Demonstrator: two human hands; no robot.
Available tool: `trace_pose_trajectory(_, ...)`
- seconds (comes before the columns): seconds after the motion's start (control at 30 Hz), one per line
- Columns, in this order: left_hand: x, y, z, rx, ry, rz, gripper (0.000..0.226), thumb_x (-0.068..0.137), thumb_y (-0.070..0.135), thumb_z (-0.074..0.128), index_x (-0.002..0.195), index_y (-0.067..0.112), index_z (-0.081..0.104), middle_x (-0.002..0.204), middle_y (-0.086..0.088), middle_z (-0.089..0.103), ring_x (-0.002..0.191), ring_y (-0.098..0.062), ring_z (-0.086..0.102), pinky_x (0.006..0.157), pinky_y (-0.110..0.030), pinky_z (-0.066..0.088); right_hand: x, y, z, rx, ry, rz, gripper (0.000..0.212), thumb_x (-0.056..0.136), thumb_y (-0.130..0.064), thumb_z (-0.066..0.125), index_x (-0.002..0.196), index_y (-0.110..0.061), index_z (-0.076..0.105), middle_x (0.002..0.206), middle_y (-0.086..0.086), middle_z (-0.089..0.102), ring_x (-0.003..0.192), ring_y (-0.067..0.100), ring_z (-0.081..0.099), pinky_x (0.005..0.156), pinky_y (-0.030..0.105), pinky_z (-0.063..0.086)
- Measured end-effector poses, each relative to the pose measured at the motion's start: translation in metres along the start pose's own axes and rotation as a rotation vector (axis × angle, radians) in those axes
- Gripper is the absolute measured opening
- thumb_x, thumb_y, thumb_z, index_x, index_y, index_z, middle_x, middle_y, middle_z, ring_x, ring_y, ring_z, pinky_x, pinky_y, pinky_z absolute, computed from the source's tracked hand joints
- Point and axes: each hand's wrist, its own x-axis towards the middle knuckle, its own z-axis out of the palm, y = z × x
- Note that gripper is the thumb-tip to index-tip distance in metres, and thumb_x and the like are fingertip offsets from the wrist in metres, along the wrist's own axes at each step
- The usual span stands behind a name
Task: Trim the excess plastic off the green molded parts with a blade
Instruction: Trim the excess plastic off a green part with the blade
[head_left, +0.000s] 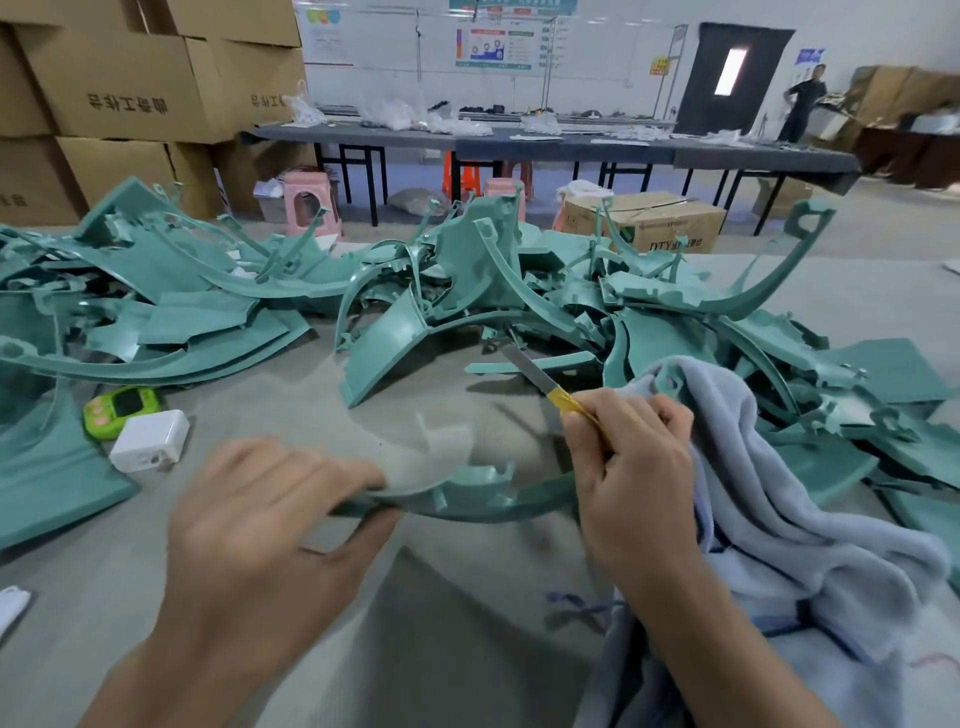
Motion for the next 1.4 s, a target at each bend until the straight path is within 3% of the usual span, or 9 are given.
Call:
trace_pose_trajectory(0.13,-0.004,0.011,0.01,-0.083,-0.191,-0.018,0.01,0.083,0.029,0.077,0.076,0.022,0.077,0.074,0.01,0.066,0.066,-0.019,0.058,0.06,-0.034,0.049,-0.002,0.007,0.006,0.059,-0.209,0.196,0.017,0.103,-0.028,0.057,0.089,-0.024,0.065,0.076,-0.012,0.061,0.095,0.017,0.035,0.076,0.018,0.027)
trace_pose_trajectory(0.27,-0.01,0.023,0.016,-0.148,-0.201,0.057,0.015,0.093,0.034,0.071,0.084,0.026,0.079,0.082,0.017,0.072,0.07,-0.012,0.069,0.051,-0.031,0.054,-0.001,0.009,0.009,0.19,-0.253,0.309,0.021,0.103,-0.03,0.056,0.083,-0.029,0.062,0.075,-0.009,0.058,0.093,0.029,0.051,0.071,0.029,0.035)
trace_pose_trajectory(0.47,-0.018,0.004,0.022,0.069,-0.17,-0.059,0.023,0.086,0.015,0.061,0.085,0.027,0.08,0.087,0.012,0.076,0.083,-0.012,0.066,0.068,-0.028,0.05,-0.009,-0.012,0.003,0.286,-0.071,0.164,0.016,0.102,-0.033,0.059,0.089,-0.031,0.07,0.09,-0.009,0.065,0.095,0.015,0.057,0.082,0.018,0.042)
trace_pose_trajectory(0.63,-0.021,-0.023,0.024,0.232,-0.496,-0.369,0.049,0.046,0.006,0.089,0.088,0.031,0.081,0.091,0.009,0.078,0.081,-0.024,0.072,0.063,-0.029,0.055,-0.026,-0.022,0.022,0.366,-0.467,0.226,0.031,0.102,-0.027,0.06,0.072,-0.031,0.057,0.064,-0.012,0.055,0.061,0.005,0.048,0.056,0.015,0.035)
trace_pose_trajectory(0.77,-0.026,-0.044,0.021,0.255,-0.585,-0.404,0.055,0.053,-0.006,0.083,0.103,0.019,0.08,0.108,-0.001,0.077,0.095,-0.027,0.067,0.084,-0.038,0.05,-0.021,-0.006,0.031,0.34,-0.405,0.354,0.032,0.103,-0.028,0.059,0.071,-0.023,0.06,0.059,-0.014,0.058,0.051,0.004,0.046,0.05,0.016,0.034)
trace_pose_trajectory(0.87,-0.029,-0.045,0.02,0.215,-0.722,-0.502,0.044,0.076,0.015,0.081,0.118,0.025,0.07,0.12,-0.004,0.071,0.104,-0.028,0.065,0.093,-0.044,0.05,-0.011,0.012,0.031,0.337,-0.297,0.503,0.035,0.102,-0.018,0.058,0.068,-0.019,0.064,0.057,-0.004,0.061,0.047,0.013,0.045,0.046,0.024,0.031)
trace_pose_trajectory(1.0,-0.027,-0.03,0.024,-0.017,-0.634,-0.546,0.022,0.092,0.04,0.063,0.104,0.045,0.045,0.094,0.011,0.063,0.077,-0.02,0.059,0.066,-0.038,0.049,-0.011,0.007,0.024,0.402,-0.306,0.421,0.037,0.102,-0.02,0.059,0.065,-0.022,0.062,0.052,-0.011,0.058,0.044,0.008,0.043,0.046,0.016,0.029)
trace_pose_trajectory(1.17,-0.017,-0.015,0.032,-0.034,-0.569,-0.473,0.036,0.083,0.023,0.081,0.117,0.033,0.075,0.12,0.012,0.073,0.108,-0.017,0.069,0.092,-0.031,0.053,-0.026,-0.019,0.031,0.323,-0.505,0.241,0.032,0.102,-0.031,0.058,0.07,-0.025,0.057,0.063,-0.008,0.061,0.058,0.008,0.053,0.055,0.021,0.038)
trace_pose_trajectory(1.4,-0.018,-0.017,0.041,0.0,-0.456,-0.344,0.024,0.078,0.018,0.079,0.102,0.02,0.082,0.104,0.003,0.078,0.093,-0.018,0.075,0.096,-0.024,0.047,-0.019,-0.01,0.031,0.065,-0.565,0.326,0.044,0.103,-0.037,0.051,0.065,-0.016,0.047,0.056,0.001,0.05,0.054,0.015,0.045,0.053,0.033,0.033)
